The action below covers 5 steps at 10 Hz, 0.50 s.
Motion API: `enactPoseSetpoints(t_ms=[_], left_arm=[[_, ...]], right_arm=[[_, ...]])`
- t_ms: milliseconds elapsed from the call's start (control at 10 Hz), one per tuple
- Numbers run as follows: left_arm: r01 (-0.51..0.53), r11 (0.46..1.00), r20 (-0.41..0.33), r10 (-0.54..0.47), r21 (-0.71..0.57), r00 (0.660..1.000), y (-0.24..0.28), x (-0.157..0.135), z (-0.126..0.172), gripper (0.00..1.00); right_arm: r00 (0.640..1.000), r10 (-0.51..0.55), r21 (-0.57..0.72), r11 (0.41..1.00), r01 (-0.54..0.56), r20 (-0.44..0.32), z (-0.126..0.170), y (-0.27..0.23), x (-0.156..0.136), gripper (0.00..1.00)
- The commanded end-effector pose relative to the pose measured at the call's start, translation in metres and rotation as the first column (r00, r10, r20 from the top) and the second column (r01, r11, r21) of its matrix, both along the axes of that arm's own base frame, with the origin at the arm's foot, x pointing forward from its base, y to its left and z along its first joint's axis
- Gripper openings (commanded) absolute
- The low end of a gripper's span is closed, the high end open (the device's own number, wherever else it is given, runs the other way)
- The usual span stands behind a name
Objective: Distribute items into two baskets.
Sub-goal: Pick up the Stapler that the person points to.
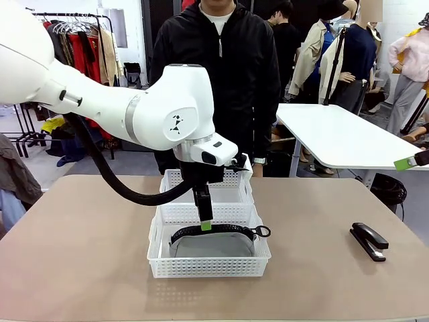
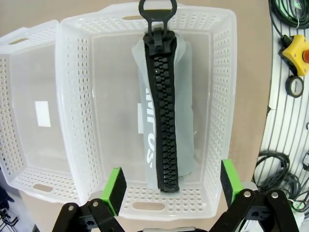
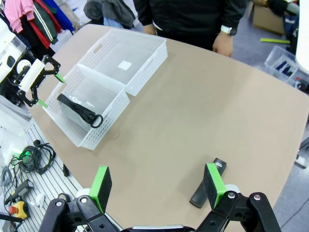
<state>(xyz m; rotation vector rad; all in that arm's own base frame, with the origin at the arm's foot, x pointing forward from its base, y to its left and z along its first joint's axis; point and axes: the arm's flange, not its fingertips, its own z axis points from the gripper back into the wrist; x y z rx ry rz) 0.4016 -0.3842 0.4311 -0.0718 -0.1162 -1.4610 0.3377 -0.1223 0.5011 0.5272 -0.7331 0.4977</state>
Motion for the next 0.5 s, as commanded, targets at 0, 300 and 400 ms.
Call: enactPoseSetpoints(t_ms=[0, 300, 400], left_arm=[[-0.084, 0.996, 0.033, 0.084, -0.009, 0.996, 0.009, 0.01, 0.01, 1.0], [-0.22, 0.97, 0.048, 0.226, -0.106, 0.973, 0.055, 0.044, 0.047, 1.0], [-0.253, 0.958, 0.036, 0.26, -0.132, 0.965, 0.072, 0.05, 0.057, 1.0]], right_arm=[[1.0, 0.005, 0.005, 1.0, -0.005, 0.005, 0.001, 0.001, 0.0, 1.0], [1.0, 0.005, 0.005, 1.0, -0.005, 0.005, 0.001, 0.001, 0.0, 1.0], [1.0, 0.005, 0.005, 1.0, -0.005, 0.005, 0.001, 0.001, 0.0, 1.0]])
